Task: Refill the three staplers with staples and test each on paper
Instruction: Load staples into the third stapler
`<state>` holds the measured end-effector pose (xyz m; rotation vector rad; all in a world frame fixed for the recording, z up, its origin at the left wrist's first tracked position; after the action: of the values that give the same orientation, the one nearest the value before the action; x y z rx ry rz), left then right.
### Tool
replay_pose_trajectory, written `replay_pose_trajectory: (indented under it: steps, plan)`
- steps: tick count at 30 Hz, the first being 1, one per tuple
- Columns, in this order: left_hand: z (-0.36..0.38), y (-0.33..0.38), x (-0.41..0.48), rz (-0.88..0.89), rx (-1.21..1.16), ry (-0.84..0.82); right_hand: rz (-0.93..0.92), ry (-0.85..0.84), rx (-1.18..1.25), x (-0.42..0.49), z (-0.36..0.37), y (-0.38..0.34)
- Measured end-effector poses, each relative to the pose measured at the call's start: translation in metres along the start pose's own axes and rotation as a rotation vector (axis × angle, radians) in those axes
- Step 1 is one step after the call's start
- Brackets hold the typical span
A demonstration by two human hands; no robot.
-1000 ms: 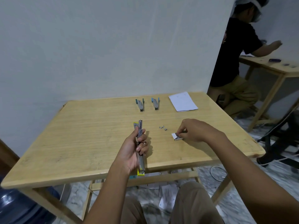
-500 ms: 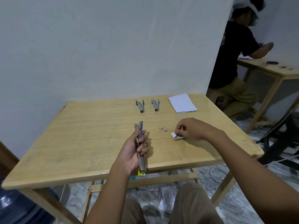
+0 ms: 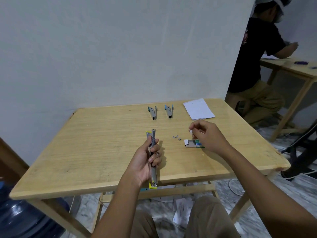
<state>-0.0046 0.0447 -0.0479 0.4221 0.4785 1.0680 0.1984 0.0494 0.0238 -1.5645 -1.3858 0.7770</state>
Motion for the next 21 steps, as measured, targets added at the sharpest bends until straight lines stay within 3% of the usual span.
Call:
replay_pose_trajectory:
  steps: [8, 21]
  plan:
    - [0.001, 0.0, -0.001, -0.017, 0.003, 0.0, 0.108, -0.094, 0.416, -0.008, 0.041, -0.018]
    - [0.004, -0.002, -0.001, -0.043, -0.013, 0.003, 0.151, -0.199, 0.407, -0.01, 0.086, -0.03]
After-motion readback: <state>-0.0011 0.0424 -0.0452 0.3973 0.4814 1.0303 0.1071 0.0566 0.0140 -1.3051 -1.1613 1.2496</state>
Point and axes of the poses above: each hand's wrist, its own x-axis towards the middle knuckle, its own z-axis out of the palm, y = z × x, the point moved 8 cm from there along x, towards the middle knuckle, and after that the axes turned 8 degrees about z, right-handed, at the moved point
